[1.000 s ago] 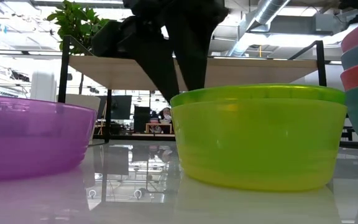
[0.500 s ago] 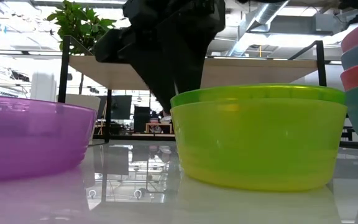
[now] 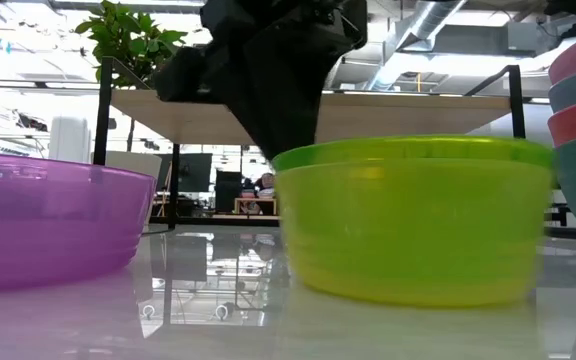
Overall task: Place and stack bowls onto a shelf
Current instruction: Stack the small green bowl on top of the red bowl on the shelf
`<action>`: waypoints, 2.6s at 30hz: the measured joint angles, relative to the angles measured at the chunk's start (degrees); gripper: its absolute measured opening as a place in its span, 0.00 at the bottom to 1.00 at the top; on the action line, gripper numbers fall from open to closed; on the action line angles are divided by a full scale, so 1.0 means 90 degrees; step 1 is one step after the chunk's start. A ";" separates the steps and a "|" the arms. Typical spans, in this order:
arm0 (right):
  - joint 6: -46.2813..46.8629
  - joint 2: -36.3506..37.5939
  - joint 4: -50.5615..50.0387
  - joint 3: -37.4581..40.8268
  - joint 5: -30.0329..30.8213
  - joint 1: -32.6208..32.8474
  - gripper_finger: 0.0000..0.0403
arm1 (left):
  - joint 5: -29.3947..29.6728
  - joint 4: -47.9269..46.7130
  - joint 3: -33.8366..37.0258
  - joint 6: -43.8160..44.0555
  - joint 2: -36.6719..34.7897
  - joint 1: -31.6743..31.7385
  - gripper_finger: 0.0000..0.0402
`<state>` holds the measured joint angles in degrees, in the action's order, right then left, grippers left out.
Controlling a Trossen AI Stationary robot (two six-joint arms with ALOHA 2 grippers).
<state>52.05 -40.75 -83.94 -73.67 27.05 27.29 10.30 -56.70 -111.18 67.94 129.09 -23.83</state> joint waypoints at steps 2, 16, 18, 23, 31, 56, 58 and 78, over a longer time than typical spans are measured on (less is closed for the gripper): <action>0.0000 0.0000 0.0000 0.0000 0.0001 0.0000 0.28 | -0.0071 0.0041 0.0000 -0.0002 0.0032 0.0000 0.01; 0.0007 0.0000 0.0017 0.0000 0.0002 0.0000 0.28 | -0.0549 0.0043 -0.0124 0.0179 0.0086 -0.0009 0.00; 0.0007 0.0000 0.0017 0.0000 0.0002 0.0000 0.28 | -0.0509 0.0032 -0.0235 0.0188 0.0086 -0.0019 0.00; 0.0007 0.0000 0.0017 0.0000 0.0002 0.0000 0.28 | -0.0425 -0.0308 -0.0529 0.0240 0.0089 -0.0019 0.00; -0.0001 0.0000 0.0017 0.0000 0.0002 0.0000 0.28 | -0.0198 -0.1088 -0.1316 0.0358 0.0091 -0.0019 0.00; -0.0111 0.0000 -0.0002 0.0000 0.0002 0.0002 0.28 | -0.0093 -0.1499 -0.1630 0.0476 -0.0053 0.0049 0.00; -0.0134 0.0000 -0.0002 0.0000 0.0002 0.0000 0.28 | -0.0274 -0.1175 -0.1630 0.0423 -0.0057 0.0078 0.00; -0.0294 0.0000 -0.0005 -0.0002 0.0004 0.0001 0.28 | 0.0603 -0.0664 -0.1469 -0.0528 -0.0387 0.0036 0.11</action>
<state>49.41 -40.75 -83.99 -73.69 27.09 27.30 15.73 -62.68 -124.40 63.19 125.60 -23.51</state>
